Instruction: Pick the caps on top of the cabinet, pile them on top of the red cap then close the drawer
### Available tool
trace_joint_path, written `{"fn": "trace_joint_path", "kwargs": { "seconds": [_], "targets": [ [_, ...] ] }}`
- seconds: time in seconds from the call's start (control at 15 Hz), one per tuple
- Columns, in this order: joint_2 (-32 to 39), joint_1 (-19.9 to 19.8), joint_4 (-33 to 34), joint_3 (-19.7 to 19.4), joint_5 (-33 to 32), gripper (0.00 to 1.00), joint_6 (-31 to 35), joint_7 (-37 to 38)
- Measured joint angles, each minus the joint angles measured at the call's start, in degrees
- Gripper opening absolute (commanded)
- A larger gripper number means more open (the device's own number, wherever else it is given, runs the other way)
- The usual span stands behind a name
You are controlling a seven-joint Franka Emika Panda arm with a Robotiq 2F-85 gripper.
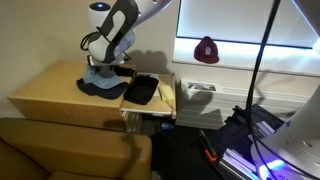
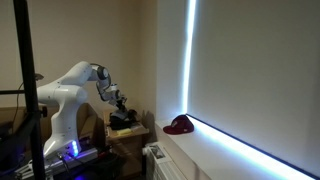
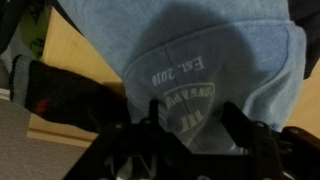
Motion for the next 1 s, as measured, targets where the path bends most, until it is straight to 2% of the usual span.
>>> {"fn": "trace_joint_path", "kwargs": {
  "seconds": [0.27,0.4,0.67,1.0],
  "targets": [
    [1.0,0.0,2.1,0.0,1.5,0.11,-1.2,-0.9],
    [0.8,0.1,3.2,-0.5,1.8,0.0,-3.8,-0.7],
    [-2.1,1.2,4.7,-1.7,1.8,0.01,-13.2,0.7],
    [-10.8,2.3,4.3,-1.6,0.5,0.02,-28.2,0.9]
  ]
}}
